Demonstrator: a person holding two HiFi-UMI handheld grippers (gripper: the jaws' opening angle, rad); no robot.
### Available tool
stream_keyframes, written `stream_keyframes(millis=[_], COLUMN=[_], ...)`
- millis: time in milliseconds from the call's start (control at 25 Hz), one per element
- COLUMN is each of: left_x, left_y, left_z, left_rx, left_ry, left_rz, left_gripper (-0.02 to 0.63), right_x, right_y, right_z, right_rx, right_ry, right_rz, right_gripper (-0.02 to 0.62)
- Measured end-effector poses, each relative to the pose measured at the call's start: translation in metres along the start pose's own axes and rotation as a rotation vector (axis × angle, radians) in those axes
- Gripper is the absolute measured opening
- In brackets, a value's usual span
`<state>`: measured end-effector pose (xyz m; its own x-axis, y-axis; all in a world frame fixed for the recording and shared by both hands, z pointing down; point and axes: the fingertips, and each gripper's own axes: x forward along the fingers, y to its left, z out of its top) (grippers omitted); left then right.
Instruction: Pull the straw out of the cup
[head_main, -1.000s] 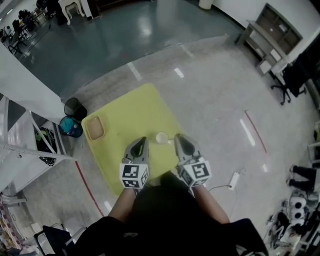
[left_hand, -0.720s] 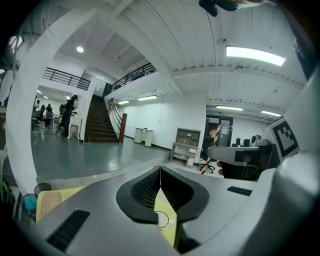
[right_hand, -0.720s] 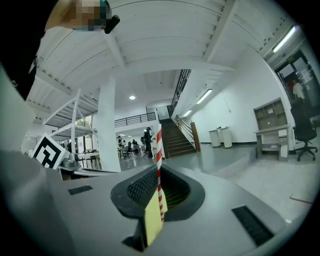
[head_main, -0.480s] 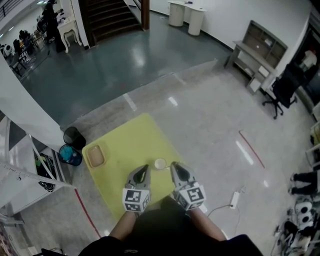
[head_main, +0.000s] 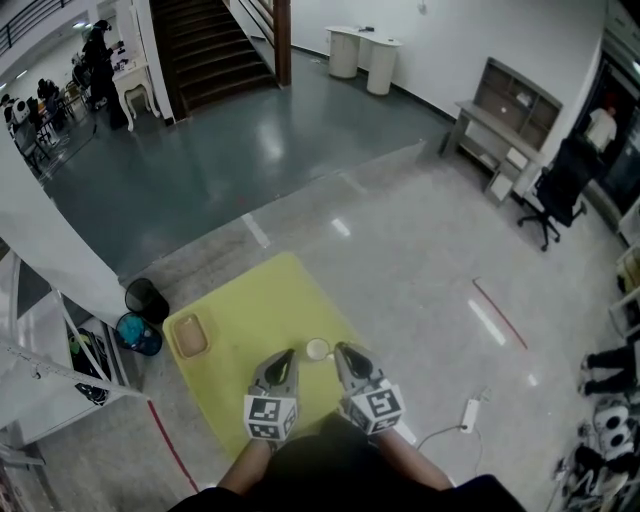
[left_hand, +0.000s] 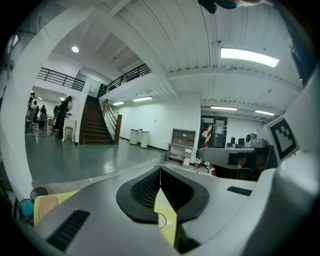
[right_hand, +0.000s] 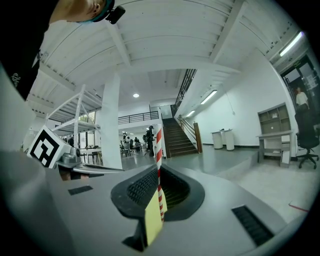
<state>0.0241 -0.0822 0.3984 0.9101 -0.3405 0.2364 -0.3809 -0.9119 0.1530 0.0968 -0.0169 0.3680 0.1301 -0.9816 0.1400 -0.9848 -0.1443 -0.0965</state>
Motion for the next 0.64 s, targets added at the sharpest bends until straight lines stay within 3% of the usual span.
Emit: stream_keyframes(millis=[360,640], left_x=[-0.008,0.002], left_y=[0.018,-0.008], left_z=[-0.012,-0.005], left_rx=[-0.008,-0.003], left_ry=[0.009,0.002], left_rz=[0.011,0.007], left_gripper=[0.044,0.044], right_x=[0.011,-0.008], right_y=[0.017,-0.004], right_z=[-0.011,0.001], right_rx=[0.001,-0.003], right_ry=[0.026,0.002], right_rz=[0.013,0.005], right_gripper=[0.028,0.028])
